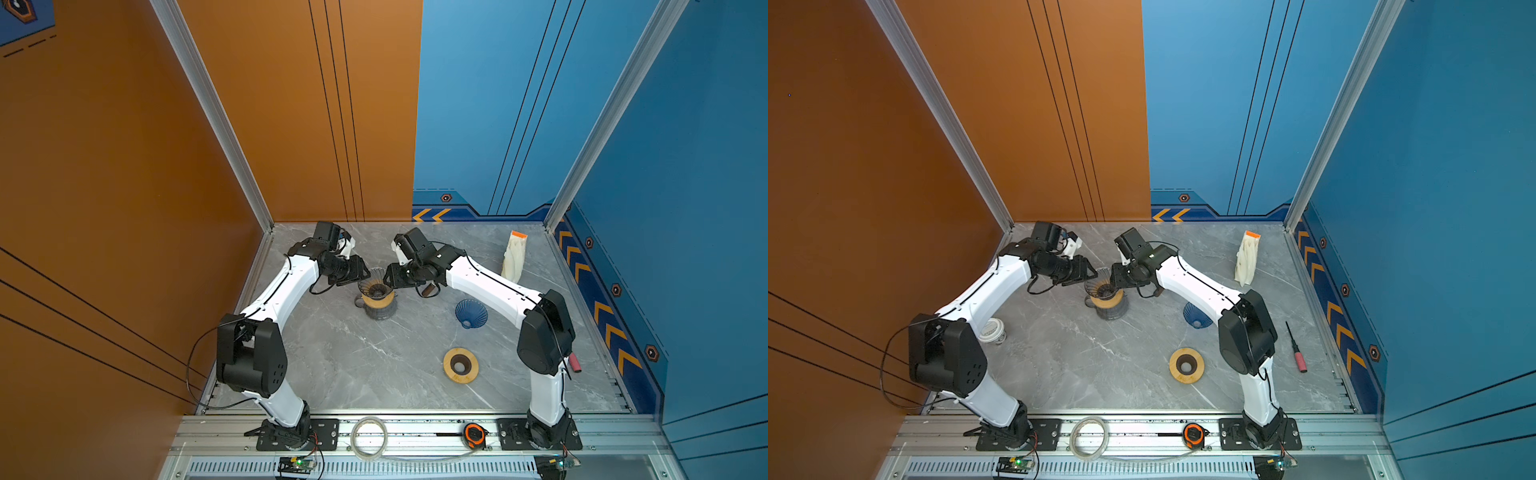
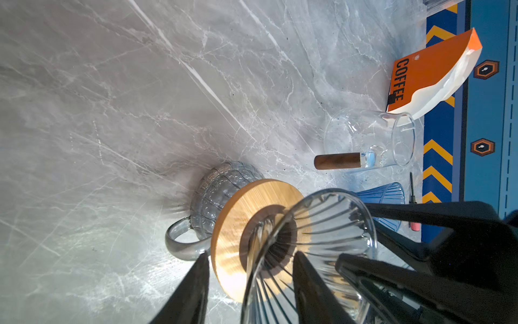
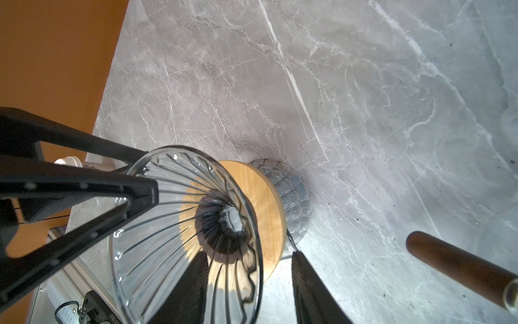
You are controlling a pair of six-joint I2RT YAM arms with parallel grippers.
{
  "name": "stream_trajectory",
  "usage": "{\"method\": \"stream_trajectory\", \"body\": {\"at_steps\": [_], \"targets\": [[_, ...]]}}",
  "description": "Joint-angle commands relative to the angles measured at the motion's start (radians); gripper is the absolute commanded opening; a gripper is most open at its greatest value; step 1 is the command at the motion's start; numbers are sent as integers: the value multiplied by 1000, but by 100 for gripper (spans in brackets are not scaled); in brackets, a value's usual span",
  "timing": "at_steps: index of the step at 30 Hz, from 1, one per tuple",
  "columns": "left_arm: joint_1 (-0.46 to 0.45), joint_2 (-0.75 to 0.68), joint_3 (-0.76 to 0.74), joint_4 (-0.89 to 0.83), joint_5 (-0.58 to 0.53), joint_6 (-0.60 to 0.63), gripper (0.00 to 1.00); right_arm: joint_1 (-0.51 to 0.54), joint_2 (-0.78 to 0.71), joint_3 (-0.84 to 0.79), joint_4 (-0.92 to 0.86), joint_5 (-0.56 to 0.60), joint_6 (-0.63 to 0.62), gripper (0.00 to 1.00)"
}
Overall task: Place the coffee filter in the dripper
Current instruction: 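Open the left gripper and raise it off the dripper while the right gripper withdraws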
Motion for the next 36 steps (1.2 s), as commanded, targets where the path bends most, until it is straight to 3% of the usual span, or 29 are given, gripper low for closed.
{"method": "stream_trajectory", "body": {"at_steps": [1,13,22,36], "targets": [[3,-53,39,-18,-13,-3,56,-7,-67,25,-29,25,-34,49],[-63,-167,48,55,-10,53,81,-30,-215,-28,-43,133,-75,49],[-156,-284,-80,259,-59,43,99,-152,-402,-191,-72,231,-93,46],[-351,-306,-160,411,-175,56,98,-474,-672,-516,-100,269,-138,34]]}}
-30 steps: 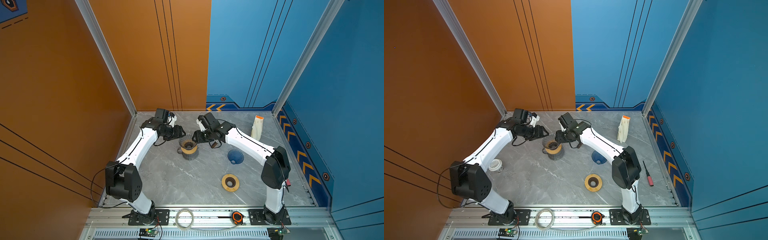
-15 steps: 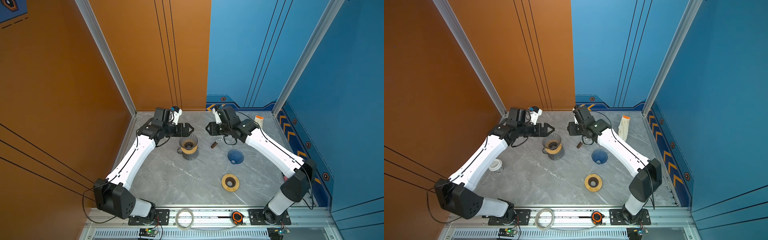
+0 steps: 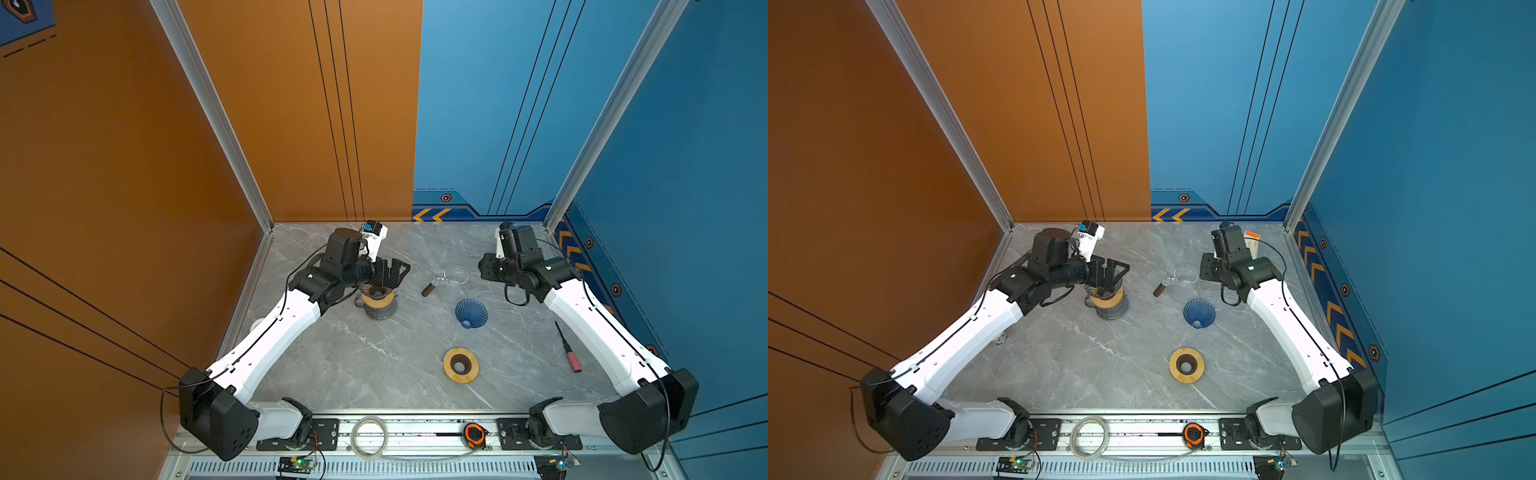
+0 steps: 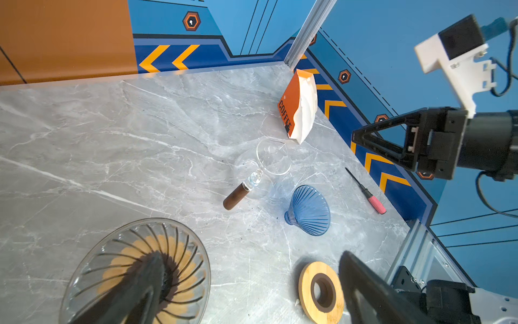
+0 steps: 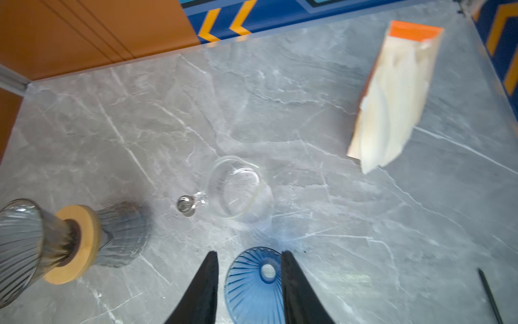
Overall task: Place the coffee filter in the dripper
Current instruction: 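Open the left gripper and raise it off the dripper while the right gripper withdraws, then move the right gripper to the white paper filter stack in the orange pack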
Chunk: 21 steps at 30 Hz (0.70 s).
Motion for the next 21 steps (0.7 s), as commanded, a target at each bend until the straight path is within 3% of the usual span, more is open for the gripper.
{"method": "stream_trajectory", "body": {"at_steps": [1,12,21], "targets": [[-38,15,-13,63,-49,15,98,-62,-42,-54,-27,28,-37,34],[-99,116,-17,211,-74,-32,98,-272,35,-174,96,-41,-81,28],[-100,190,15,227,-94,-36,98,-324,218,-162,216,-71,-70,24]]}}
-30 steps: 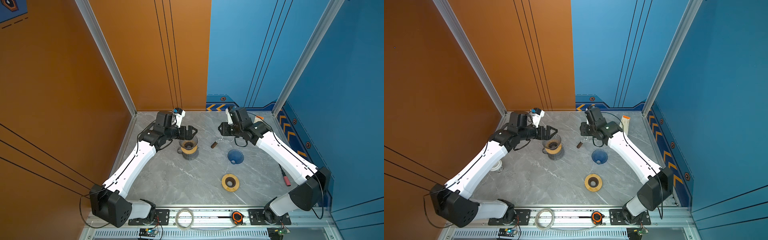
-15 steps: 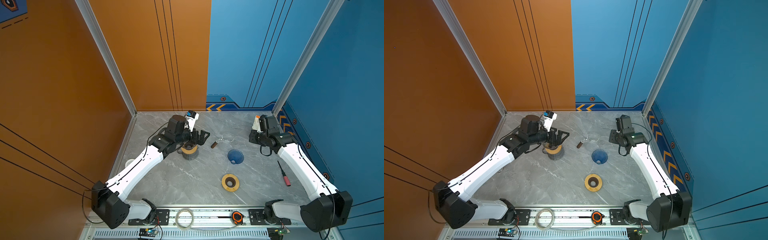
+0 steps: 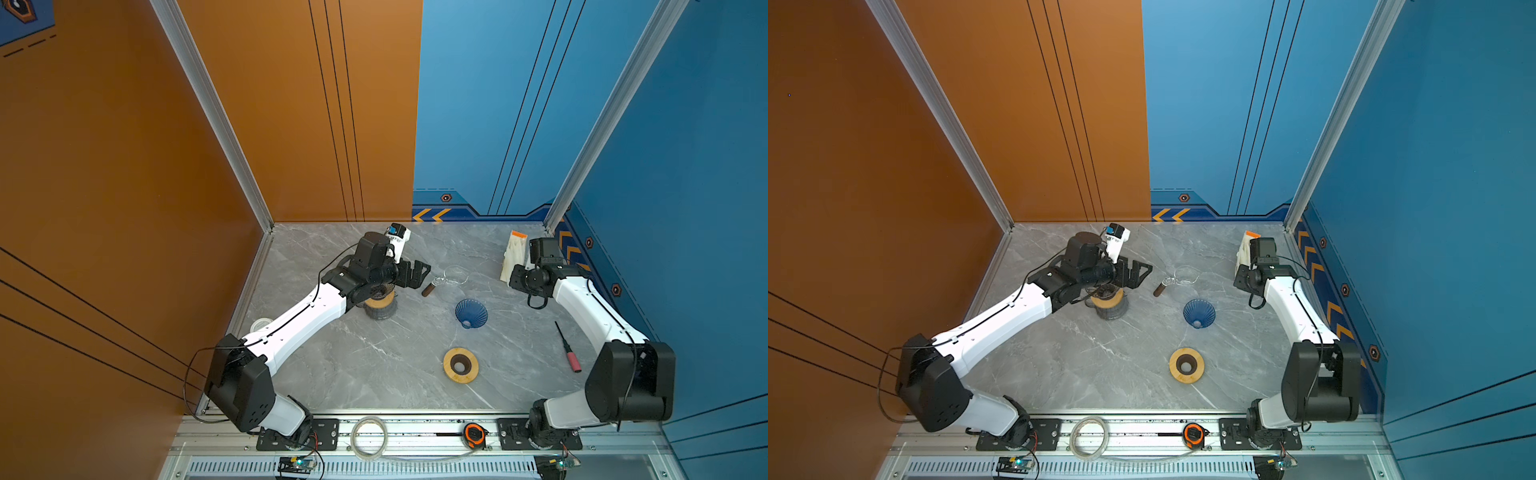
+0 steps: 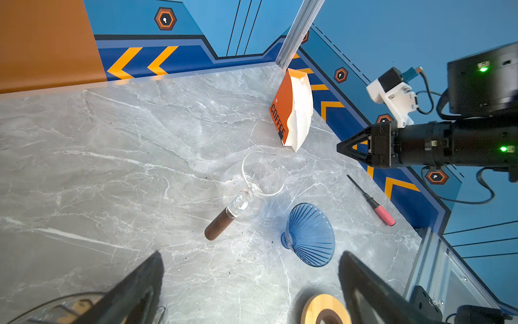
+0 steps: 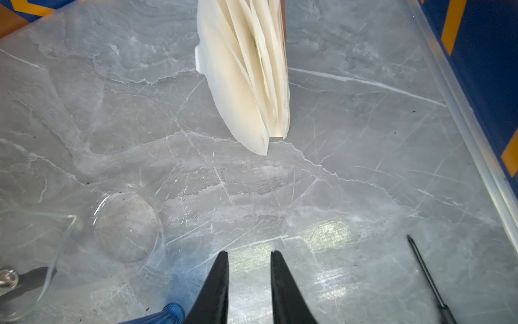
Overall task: Place the coffee filter in the dripper
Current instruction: 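Move the right gripper to the white paper filter stack in the orange pack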
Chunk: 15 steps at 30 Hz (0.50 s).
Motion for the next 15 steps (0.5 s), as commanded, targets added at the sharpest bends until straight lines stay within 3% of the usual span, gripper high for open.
{"method": "stream_trajectory", "body": {"at_steps": [1,15], "targets": [[-8,22,22,31,-30,-3,98,-8,61,9,63,-14,-2,23],[13,74,38,50,-32,-9,98,-40,256,73,153,62,59,19]]}}
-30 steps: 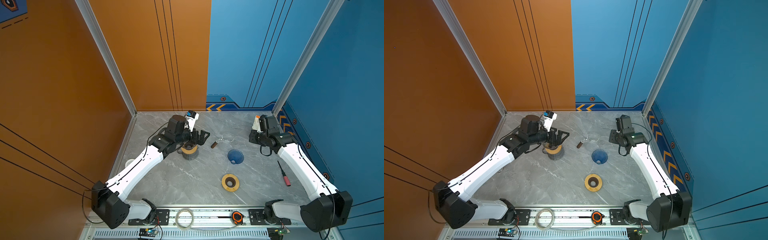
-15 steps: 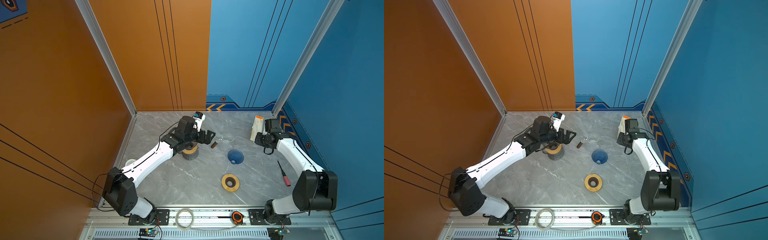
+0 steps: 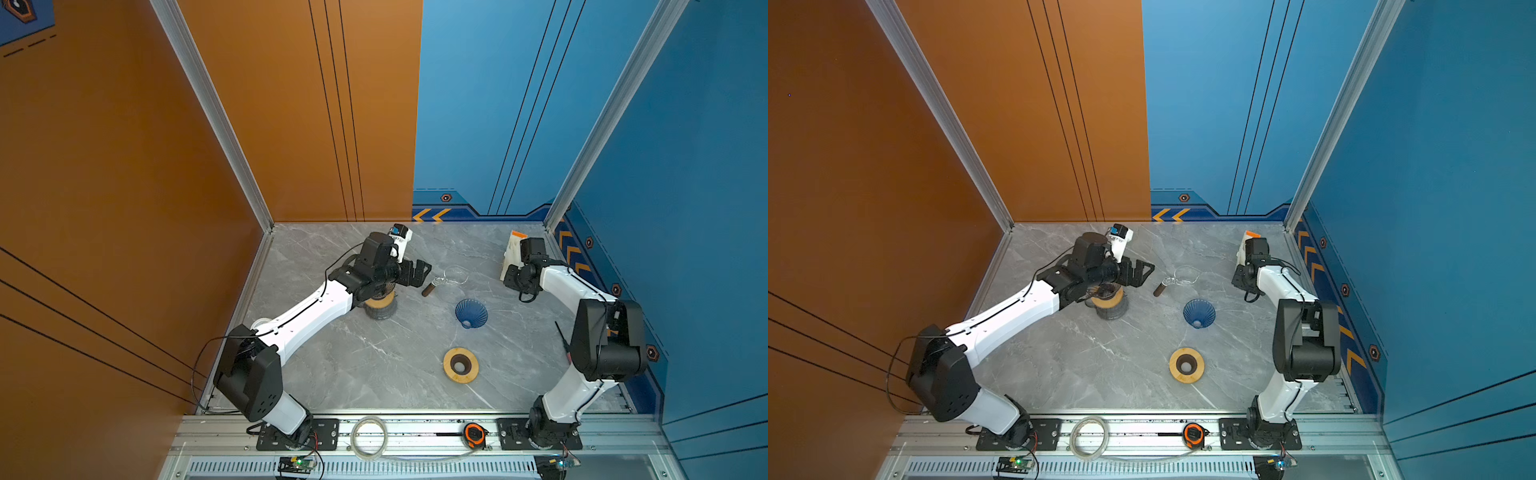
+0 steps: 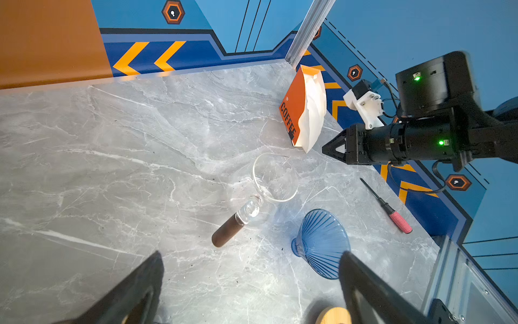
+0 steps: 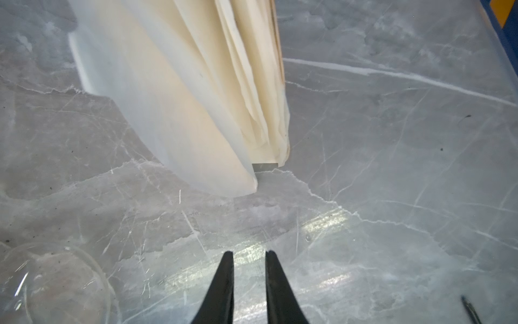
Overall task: Place the coffee filter in the dripper
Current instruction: 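Move the right gripper to the white paper filter stack in the orange pack, then pinch the edge of the white paper filters with the right gripper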
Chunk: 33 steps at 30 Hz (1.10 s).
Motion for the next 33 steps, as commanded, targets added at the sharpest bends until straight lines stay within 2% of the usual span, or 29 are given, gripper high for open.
{"method": "stream_trajectory", "body": {"at_steps": [1,14,33], "targets": [[10,20,32,10,-9,-10,98,-13,27,26,42,31,28,20],[15,50,55,-14,13,-17,98,-36,128,76,91,-25,45,19],[20,61,62,-30,13,-20,98,-31,214,119,127,-2,66,13]]}}
